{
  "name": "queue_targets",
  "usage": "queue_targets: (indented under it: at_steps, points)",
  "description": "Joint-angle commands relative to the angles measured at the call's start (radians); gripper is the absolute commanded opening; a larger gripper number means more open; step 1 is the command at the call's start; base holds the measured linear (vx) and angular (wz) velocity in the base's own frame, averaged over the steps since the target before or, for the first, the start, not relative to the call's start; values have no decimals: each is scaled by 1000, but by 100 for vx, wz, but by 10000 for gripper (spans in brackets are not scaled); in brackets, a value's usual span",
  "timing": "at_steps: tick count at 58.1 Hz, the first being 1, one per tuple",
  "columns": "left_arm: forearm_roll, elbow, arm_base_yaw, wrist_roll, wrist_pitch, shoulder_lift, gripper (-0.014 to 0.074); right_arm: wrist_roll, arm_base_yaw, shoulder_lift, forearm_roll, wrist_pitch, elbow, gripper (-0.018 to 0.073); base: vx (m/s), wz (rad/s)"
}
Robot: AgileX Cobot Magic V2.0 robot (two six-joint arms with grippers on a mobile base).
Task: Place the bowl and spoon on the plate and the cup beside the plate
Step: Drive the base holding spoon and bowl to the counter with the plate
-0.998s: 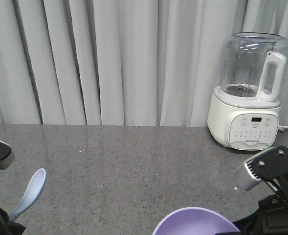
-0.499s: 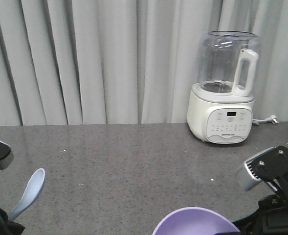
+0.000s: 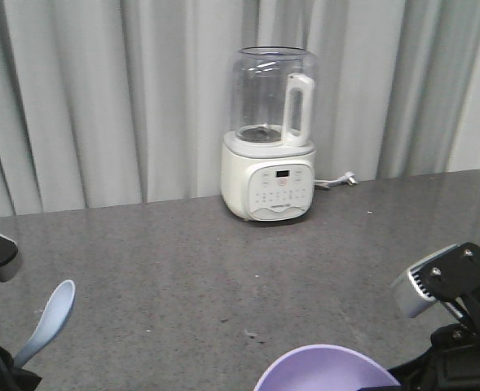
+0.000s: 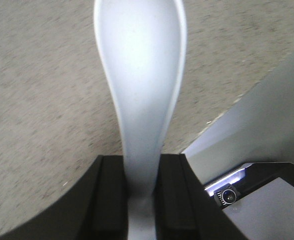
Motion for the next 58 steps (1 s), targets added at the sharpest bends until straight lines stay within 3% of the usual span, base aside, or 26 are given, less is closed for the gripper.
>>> queue_targets:
  at_steps: [1, 58]
  points:
    - [-9, -23, -6, -2, -52, -23, 146, -4, -1, -20, 22, -54, -31, 116, -9, -48]
    - [-9, -23, -6, -2, -52, -23, 146, -4, -1, -20, 23, -54, -31, 116, -7, -44]
